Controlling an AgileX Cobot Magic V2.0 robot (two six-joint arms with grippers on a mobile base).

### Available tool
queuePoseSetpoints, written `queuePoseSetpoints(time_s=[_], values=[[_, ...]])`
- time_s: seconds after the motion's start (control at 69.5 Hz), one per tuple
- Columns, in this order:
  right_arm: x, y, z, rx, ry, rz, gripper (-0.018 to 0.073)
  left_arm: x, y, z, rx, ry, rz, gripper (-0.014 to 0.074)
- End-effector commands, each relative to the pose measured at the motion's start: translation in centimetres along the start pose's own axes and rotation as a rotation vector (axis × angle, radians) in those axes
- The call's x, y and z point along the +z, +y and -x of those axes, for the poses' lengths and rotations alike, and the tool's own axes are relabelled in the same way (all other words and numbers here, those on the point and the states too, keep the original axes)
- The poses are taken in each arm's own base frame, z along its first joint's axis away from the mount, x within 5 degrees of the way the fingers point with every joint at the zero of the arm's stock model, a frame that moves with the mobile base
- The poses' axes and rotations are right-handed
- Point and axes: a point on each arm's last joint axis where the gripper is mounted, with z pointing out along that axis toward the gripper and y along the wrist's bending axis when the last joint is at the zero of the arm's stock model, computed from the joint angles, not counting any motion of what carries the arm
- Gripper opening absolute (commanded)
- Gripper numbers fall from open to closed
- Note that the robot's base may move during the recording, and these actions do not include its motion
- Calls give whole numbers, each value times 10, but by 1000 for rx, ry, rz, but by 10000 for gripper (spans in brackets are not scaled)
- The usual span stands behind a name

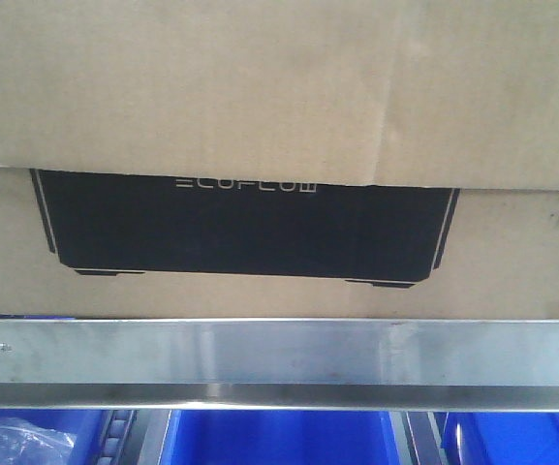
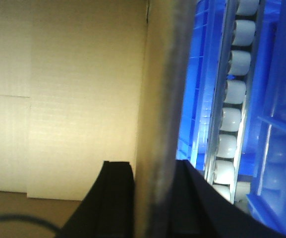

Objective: Grab box from left shelf to table start
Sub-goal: 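Lift the gripped box off the shelf with both grippers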

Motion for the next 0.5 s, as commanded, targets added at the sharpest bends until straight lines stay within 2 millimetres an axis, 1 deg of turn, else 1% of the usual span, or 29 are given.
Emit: queuePoseSetpoints(time_s=[0.0,0.288,0.432,0.489], values=[[-44,0,-2,-19,-137,-8,59,-50,1,5,-8,-166,-8,-97],[-80,2,-18,-25,-185,-3,59,-86,2,-6,-26,-212,-27,-97],[-99,5,-29,-38,-215,6,59,-97,3,-13,-30,-206,-27,-97],[-102,8,-34,-45,-221,12,59,-100,3,-17,-36,-210,-38,-97]])
